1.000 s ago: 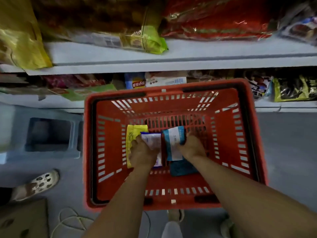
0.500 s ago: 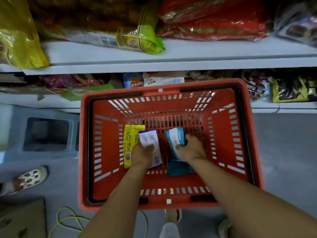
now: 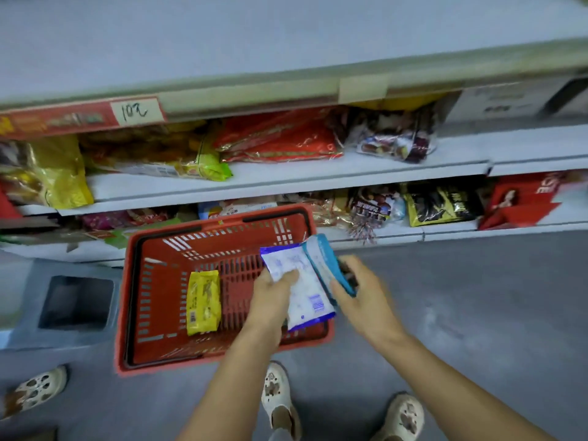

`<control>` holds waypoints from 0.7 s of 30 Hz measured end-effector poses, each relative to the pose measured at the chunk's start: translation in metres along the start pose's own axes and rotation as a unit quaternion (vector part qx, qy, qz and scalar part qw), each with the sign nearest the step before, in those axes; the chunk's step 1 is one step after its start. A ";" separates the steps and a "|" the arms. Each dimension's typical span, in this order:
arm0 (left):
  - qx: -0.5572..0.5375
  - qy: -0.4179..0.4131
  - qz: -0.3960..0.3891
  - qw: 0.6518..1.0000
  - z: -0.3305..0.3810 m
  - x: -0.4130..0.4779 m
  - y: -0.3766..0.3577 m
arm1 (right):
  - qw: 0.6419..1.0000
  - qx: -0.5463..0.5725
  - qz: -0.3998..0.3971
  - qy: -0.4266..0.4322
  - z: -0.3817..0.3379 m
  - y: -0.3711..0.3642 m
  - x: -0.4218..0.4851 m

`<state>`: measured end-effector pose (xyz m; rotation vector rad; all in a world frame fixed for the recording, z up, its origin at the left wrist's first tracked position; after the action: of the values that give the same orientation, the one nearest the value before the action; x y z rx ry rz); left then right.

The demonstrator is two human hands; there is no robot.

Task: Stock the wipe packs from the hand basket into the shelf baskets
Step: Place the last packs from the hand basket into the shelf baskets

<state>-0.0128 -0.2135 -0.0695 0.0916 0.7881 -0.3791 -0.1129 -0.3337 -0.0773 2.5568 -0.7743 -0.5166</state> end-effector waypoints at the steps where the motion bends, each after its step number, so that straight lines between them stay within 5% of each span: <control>1: -0.024 -0.003 -0.008 1.000 0.003 -0.015 -0.020 | 1.000 0.005 0.009 0.011 -0.002 0.025 -0.007; 9: -0.025 -0.050 -0.045 0.997 0.004 -0.116 -0.169 | 0.943 0.307 0.099 -0.083 0.004 0.225 -0.053; 16: -0.031 -0.102 -0.185 0.977 0.015 -0.174 -0.301 | 0.898 0.417 0.088 -0.107 0.028 0.329 -0.076; 21: 0.048 -0.183 -0.195 0.962 0.049 -0.181 -0.358 | 0.875 0.462 0.098 -0.109 0.037 0.397 -0.061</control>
<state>-0.2273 -0.5031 0.1141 -0.0450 0.4171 -0.7851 -0.3493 -0.6087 0.0983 3.2214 -1.6712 -0.4308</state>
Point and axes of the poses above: each hand's wrist, its own x-axis towards the middle knuckle, its own y-axis out of the back of the hand, z = x × y, the point moved 3 cm from there along x, towards the middle knuckle, and after that the axes turned 1 degree about y, right-handed, at the moved point
